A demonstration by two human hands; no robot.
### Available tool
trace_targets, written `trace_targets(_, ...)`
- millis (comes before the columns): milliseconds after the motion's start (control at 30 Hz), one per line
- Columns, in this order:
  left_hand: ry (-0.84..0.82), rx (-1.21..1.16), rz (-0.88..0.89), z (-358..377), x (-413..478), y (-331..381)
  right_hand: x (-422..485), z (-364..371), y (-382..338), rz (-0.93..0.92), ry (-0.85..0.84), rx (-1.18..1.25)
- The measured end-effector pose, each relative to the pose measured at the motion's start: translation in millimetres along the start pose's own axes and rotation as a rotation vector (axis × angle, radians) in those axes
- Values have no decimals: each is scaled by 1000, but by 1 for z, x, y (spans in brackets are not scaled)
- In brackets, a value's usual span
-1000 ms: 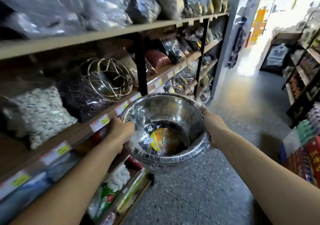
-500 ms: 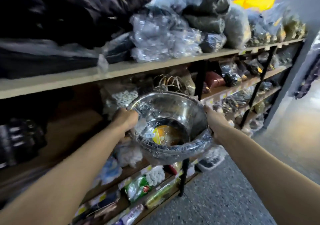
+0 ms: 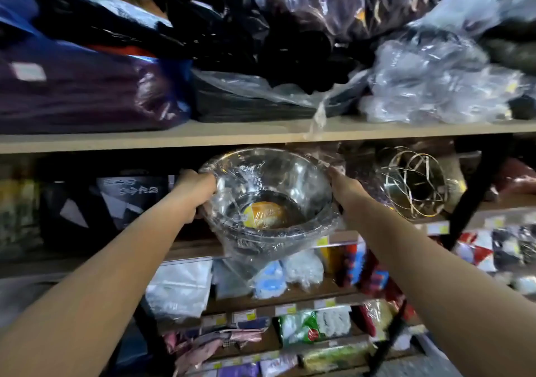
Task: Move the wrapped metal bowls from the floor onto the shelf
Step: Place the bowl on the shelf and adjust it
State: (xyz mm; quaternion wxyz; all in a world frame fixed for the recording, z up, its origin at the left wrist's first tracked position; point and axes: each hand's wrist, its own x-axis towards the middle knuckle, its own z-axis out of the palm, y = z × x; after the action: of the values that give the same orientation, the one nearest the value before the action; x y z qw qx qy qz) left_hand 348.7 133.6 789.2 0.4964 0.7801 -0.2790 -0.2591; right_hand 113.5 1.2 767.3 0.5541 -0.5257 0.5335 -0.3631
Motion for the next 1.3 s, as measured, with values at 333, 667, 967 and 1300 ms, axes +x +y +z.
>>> trace_targets(333, 61, -189, -140, -33, 50, -21, 37, 58, -10, 131, -85, 103)
trace_targets(667, 111, -190, -121, -2, 94, -22, 81, 68, -12, 154, -60, 168)
trace_targets(967, 63, -179, -108, 41, 101, -27, 106, 48, -1, 121, 53, 18)
trace_targets(1300, 78, -140, -122, 53, 103, -37, 121, 56, 11, 51, 116, -16)
